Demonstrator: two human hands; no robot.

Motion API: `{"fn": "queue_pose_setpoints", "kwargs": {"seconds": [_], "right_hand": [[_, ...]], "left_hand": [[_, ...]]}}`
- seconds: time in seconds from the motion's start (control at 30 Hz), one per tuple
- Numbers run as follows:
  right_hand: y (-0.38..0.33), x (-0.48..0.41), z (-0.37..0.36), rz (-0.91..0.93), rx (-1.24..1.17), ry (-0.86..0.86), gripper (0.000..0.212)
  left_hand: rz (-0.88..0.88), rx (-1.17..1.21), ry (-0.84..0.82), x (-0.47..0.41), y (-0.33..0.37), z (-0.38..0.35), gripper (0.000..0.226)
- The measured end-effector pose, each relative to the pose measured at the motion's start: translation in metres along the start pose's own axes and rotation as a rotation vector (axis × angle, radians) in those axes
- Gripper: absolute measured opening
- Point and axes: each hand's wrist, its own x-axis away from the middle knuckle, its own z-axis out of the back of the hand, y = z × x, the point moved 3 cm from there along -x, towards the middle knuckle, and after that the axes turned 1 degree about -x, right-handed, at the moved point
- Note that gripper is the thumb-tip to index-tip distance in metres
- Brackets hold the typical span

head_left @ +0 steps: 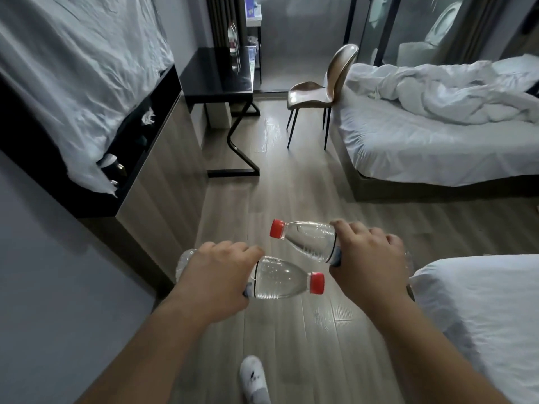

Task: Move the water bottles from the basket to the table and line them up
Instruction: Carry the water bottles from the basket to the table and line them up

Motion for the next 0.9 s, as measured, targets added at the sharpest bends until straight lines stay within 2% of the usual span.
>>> {"fn": "queue_pose_setpoints", "kwargs": {"seconds": [0.43, 0.9], "right_hand": [[-0.006, -0.228, -0.062, -0.088, 0.075, 0.043, 0.063], [0.034, -0.488, -0.151, -0.197, 0.049, -0.006, 0.064]], "left_hand": [[-0.069, 0.025, 0.034, -0.241, -0.13, -0.008, 0.051], [-0.147, -0.023, -0.041, -0.512, -0.214, -0.012, 0.052]]}}
